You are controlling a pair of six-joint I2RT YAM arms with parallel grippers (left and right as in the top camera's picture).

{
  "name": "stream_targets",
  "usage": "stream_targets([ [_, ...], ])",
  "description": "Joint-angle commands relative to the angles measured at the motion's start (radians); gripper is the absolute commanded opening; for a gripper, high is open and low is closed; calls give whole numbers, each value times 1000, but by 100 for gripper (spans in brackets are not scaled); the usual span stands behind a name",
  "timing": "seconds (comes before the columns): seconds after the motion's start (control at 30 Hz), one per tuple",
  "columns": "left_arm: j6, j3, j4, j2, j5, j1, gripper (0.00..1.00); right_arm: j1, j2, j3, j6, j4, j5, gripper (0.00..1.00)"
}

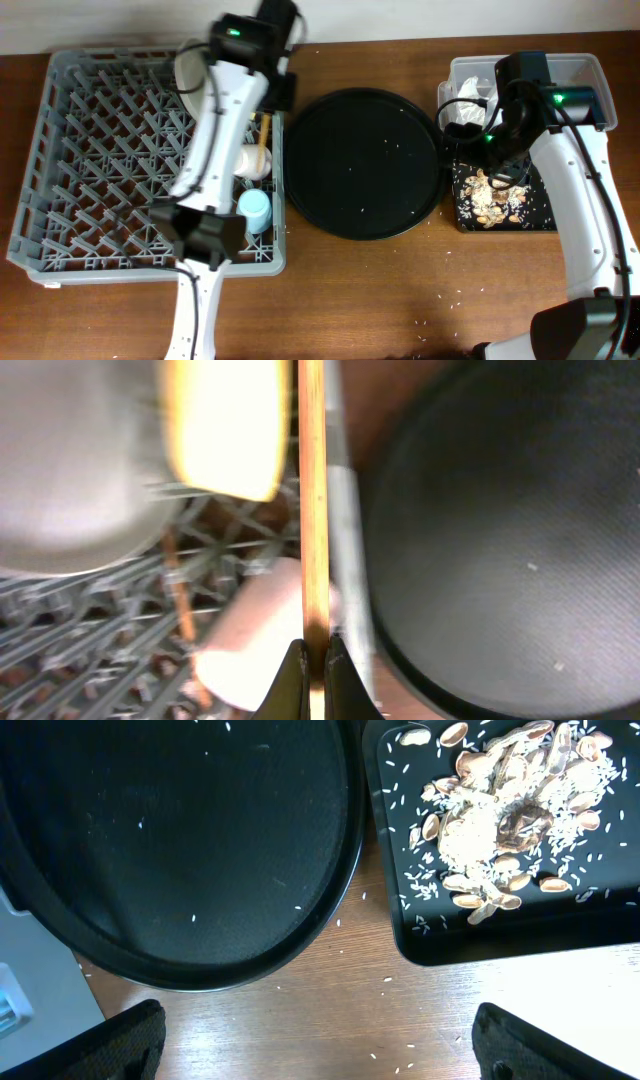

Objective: Sort waste into correct bins and load items into the dishwasher rack
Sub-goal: 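Place the second chopstick in the rack beside the first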

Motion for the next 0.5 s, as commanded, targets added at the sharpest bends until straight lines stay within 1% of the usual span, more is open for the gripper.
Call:
stream_targets([
  [0.0,31,-69,-5,-120,13,54,0,5,3,-5,7,1,-2,99],
  [0.1,16,-236,-5,-223,-43,77,0,5,3,-5,7,1,-1,99],
  [0.13,-23,-336,-5,-274,-112,86,0,5,3,-5,7,1,-2,99],
  [0.2,-86,-498,-4,-344,-182,106,0,5,3,-5,7,1,-1,98],
  [0.23,-86,-558,4,-362,-177,117,0,5,3,-5,7,1,-1,98],
  [0.3,-85,-623,15,-366,-182,131,0,5,3,-5,7,1,-2,98],
  [0.37,-48,-722,101,-366,-182,148,0,5,3,-5,7,1,-1,99],
  [0.47,-35,-825,207,-365,-182,160,0,5,3,-5,7,1,-1,98],
])
